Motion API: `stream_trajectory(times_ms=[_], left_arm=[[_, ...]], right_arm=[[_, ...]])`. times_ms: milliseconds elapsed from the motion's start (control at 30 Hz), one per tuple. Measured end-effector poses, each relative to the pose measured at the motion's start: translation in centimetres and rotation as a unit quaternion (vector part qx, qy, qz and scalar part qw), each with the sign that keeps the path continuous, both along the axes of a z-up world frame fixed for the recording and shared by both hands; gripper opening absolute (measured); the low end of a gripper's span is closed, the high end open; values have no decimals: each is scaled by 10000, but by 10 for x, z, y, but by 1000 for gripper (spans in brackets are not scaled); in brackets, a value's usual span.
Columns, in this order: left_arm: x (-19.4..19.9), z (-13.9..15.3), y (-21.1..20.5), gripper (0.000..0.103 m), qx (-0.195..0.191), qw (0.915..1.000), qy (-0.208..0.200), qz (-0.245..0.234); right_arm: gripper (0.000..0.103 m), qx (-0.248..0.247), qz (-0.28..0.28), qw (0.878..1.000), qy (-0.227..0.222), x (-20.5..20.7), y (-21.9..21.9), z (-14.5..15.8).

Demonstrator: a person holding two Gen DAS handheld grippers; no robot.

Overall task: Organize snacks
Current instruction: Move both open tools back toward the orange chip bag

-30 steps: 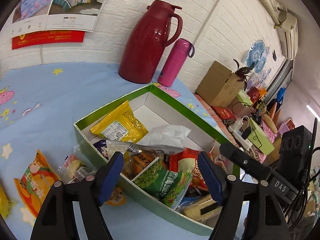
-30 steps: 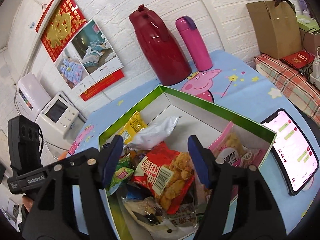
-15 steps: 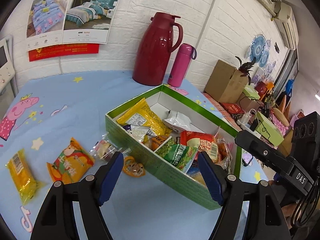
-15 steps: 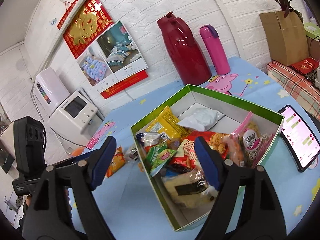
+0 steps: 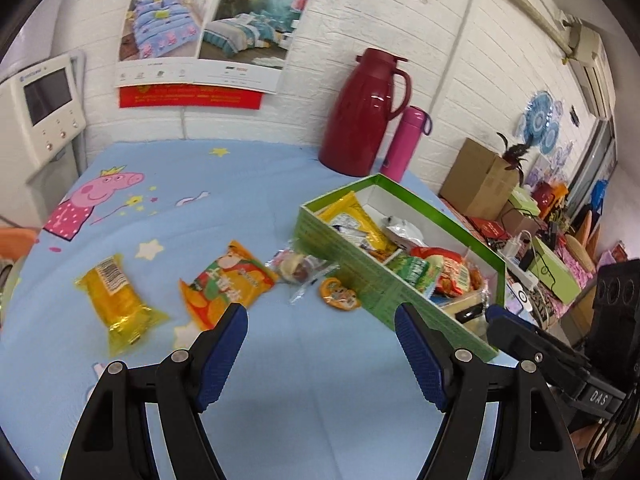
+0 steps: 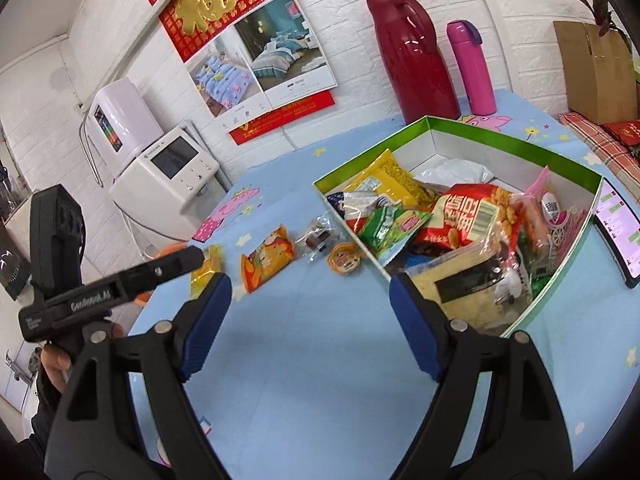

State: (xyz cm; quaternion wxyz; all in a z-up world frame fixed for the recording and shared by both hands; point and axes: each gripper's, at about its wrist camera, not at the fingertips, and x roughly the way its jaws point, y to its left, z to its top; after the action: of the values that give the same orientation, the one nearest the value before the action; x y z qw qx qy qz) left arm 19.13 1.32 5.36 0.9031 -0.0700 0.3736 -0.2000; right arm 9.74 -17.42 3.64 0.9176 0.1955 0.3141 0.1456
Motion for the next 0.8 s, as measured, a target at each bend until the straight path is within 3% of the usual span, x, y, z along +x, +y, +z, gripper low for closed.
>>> stream_trajectory(times_ms=[133,267,533,800], left_arm=[[13,-7,37,78,72,9988,110,463],[26,-18,55,78,191,9976,237,624],[71,-42,38,78,295,9980,492,280],[131,-78,24,78,408,9942,969,241]], right_arm=[[81,-120,213,9995,183,6,22,-10],[81,-230,403,9983,354,14,41,-21],[81,-445,474,9963,570,21,51,-43],[81,-120,435,9965,702,30,39,-59]])
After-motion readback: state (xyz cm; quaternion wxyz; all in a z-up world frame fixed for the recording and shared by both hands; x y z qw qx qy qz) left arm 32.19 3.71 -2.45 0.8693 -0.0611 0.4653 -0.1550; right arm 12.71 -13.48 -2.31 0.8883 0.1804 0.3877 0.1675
